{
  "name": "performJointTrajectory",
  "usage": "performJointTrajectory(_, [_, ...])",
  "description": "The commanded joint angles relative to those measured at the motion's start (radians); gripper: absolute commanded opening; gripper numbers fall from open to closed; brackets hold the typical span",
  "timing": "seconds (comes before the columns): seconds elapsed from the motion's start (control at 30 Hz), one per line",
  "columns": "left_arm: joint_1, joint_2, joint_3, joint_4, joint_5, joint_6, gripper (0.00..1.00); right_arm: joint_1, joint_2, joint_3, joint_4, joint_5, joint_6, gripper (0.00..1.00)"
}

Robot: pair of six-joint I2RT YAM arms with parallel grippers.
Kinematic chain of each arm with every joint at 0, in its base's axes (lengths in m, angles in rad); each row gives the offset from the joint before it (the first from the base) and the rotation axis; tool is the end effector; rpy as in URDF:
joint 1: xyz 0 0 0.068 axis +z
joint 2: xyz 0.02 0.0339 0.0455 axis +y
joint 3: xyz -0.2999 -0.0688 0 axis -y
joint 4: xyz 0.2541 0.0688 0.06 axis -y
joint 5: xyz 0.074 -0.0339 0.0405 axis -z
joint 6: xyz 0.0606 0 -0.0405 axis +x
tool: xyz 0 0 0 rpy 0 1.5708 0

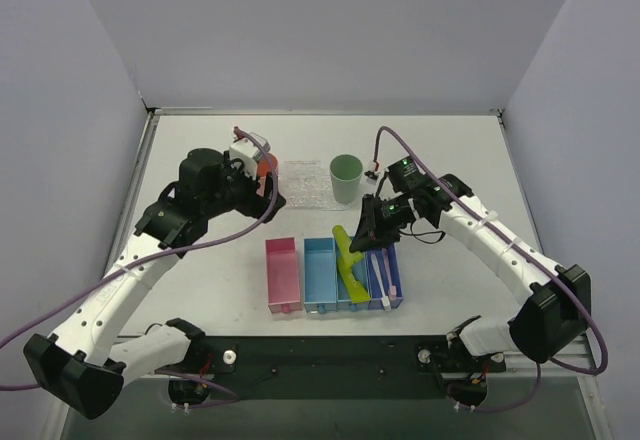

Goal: Prepare toiletry sets of a toothbrush and toothpaste on the tray

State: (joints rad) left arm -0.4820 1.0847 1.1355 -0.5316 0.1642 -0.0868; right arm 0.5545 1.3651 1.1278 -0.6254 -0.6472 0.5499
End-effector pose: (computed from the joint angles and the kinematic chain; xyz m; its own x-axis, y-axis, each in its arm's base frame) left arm 0.2162 -0.1243 0.3896 -0.4590 0.1436 -0.8767 0.5480 0.8225 -0.1522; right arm 0.2353 0.1887 0.3127 -0.9443 -0.0944 -0.3151 -0.3049 0.6112 0.7304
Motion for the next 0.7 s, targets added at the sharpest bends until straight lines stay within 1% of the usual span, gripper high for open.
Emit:
performJointTrajectory(0.0, [-0.03, -0.061, -0.052, 0.18, 0.204, 0.119, 0.84, -0.025, -0.064, 0.073, -0.074, -0.1, 0.074, 0.0])
performJointTrajectory(0.17, [-0.066, -0.106, -0.135, 0.277, 0.227, 0.137, 0.84, -0.044, -0.098, 0.082, -0.086, -0.163, 0.191, 0.0])
performJointTrajectory(0.27, [-0.104, -0.123, -0.17, 0.301, 0.216, 0.163, 0.84, -0.067, -0.112, 0.084, -0.091, -0.21, 0.252, 0.0])
performJointTrajectory(0.3, [-0.137, -0.129, -0.181, 0.303, 0.203, 0.17, 0.84, -0.079, -0.113, 0.095, -0.092, -0.23, 0.26, 0.0])
performJointTrajectory(0.4, [-0.188, -0.166, -0.246, 0.331, 0.173, 0.203, 0.84, -0.093, -0.112, 0.11, -0.096, -0.255, 0.304, 0.0])
performJointTrajectory(0.53, [-0.295, -0.212, -0.304, 0.383, 0.129, 0.274, 0.85, -0.107, -0.095, 0.157, -0.1, -0.293, 0.343, 0.0])
performJointTrajectory(0.6, [-0.325, -0.212, -0.313, 0.395, 0.092, 0.288, 0.85, -0.11, -0.087, 0.17, -0.102, -0.299, 0.358, 0.0])
performJointTrajectory(0.67, [-0.354, -0.212, -0.344, 0.445, 0.078, 0.292, 0.85, -0.11, -0.084, 0.179, -0.1, -0.307, 0.383, 0.0])
